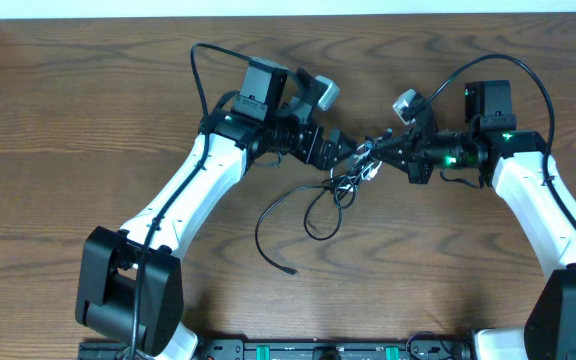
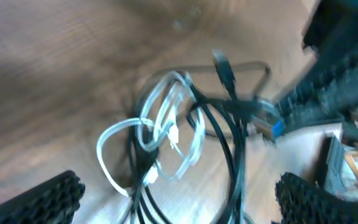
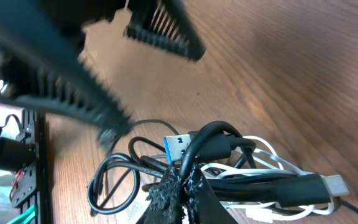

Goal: Untangle cables

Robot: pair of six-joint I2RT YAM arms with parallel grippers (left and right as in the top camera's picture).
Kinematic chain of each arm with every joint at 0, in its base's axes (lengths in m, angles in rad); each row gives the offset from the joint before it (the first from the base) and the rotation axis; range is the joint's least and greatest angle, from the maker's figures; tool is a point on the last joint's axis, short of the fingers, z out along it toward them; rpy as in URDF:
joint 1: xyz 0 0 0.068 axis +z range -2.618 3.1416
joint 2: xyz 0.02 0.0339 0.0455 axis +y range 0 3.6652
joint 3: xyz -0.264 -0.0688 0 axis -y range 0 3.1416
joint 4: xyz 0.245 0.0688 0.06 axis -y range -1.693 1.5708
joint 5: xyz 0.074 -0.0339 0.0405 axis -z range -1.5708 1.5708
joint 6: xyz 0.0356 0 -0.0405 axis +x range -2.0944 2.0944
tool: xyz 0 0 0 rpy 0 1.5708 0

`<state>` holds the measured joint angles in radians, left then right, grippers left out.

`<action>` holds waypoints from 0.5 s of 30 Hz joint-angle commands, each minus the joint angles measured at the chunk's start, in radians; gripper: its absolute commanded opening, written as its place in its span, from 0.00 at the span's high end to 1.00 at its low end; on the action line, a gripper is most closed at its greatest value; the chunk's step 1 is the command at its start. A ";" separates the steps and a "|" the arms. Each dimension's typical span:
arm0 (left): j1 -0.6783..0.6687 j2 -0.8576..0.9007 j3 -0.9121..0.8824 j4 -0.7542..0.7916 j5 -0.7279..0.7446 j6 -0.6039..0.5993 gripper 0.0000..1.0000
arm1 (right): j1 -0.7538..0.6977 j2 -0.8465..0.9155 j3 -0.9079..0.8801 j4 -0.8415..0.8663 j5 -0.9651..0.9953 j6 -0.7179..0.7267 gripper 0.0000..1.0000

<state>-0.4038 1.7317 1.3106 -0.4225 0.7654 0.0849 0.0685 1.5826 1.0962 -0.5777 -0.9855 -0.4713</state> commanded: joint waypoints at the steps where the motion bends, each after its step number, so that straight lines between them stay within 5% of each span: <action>1: -0.002 0.008 0.016 -0.034 0.066 0.102 0.00 | -0.004 -0.020 0.002 0.010 -0.008 0.030 0.99; 15: -0.030 0.008 0.016 0.013 0.011 0.101 0.00 | -0.002 -0.020 0.002 0.006 -0.079 0.029 0.99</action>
<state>-0.4156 1.7317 1.3106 -0.4141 0.8074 0.1627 0.0685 1.5826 1.0962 -0.5720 -1.0073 -0.4519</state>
